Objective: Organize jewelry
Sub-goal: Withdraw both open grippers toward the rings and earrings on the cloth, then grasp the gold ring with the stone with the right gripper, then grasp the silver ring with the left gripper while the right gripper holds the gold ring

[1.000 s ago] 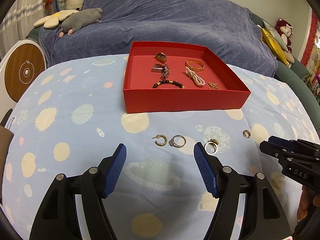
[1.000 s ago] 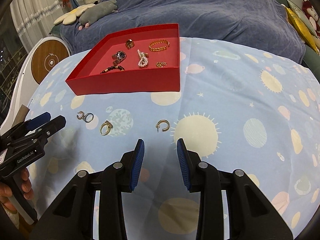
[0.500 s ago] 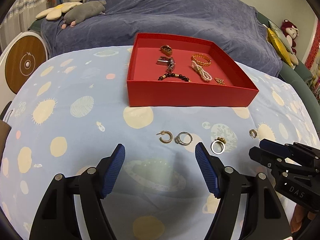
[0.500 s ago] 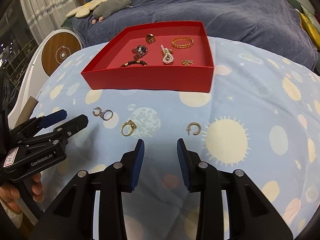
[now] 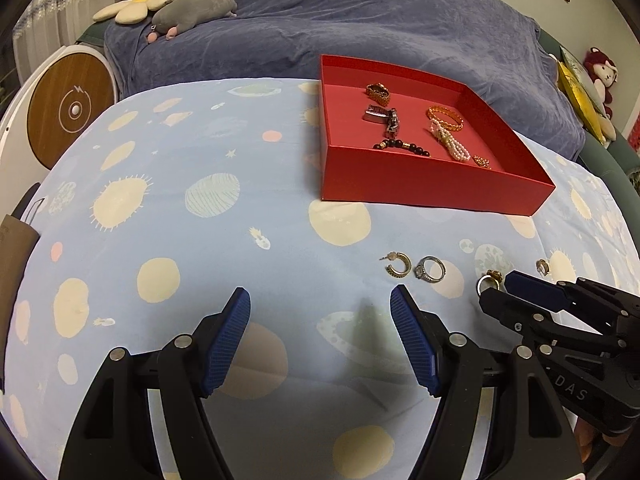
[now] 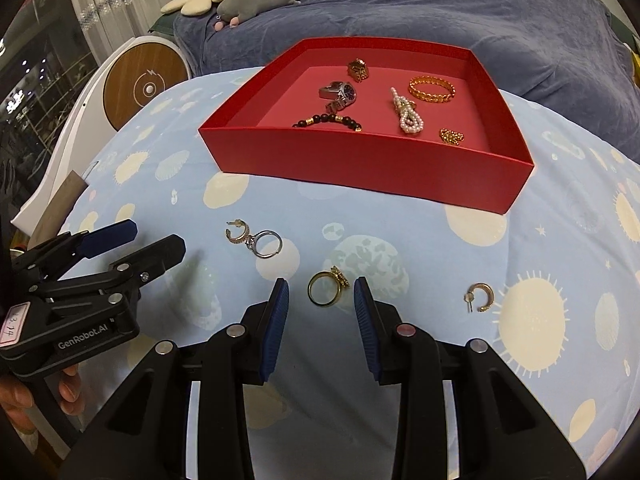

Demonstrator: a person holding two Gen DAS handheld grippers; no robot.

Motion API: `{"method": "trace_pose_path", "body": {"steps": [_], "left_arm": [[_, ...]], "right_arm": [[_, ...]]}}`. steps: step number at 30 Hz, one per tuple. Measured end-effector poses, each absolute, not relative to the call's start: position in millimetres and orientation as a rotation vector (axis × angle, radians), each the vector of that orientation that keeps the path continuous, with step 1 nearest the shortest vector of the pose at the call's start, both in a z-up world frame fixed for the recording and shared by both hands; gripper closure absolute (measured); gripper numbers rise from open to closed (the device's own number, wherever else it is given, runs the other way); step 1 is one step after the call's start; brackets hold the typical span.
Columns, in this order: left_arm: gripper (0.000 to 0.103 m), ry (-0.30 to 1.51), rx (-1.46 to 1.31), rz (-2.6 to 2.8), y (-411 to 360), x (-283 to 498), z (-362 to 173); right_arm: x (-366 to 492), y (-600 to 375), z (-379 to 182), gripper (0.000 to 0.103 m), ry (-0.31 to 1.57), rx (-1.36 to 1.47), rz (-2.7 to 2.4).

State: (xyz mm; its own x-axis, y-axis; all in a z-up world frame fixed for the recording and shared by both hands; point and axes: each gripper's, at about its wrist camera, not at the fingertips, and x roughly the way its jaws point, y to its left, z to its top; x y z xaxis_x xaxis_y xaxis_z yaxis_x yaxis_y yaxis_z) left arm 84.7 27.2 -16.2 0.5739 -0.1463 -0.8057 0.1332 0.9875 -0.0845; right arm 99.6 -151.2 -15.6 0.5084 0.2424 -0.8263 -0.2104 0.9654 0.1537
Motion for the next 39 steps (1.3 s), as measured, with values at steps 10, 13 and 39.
{"method": "trace_pose_path", "body": {"steps": [10,13,39], "left_arm": [[0.033,0.964,-0.046,-0.2,28,87,-19],[0.033,0.96,-0.035,-0.221,20,88,-20],[0.061,0.914,0.053,-0.342,-43,98,-34]], "right_arm": [[103,-149,-20,0.082,0.978,0.008,0.254],[102,-152,-18,0.094,0.981,0.014,0.249],[96,-192,-1,0.094,0.98,0.125,0.214]]}}
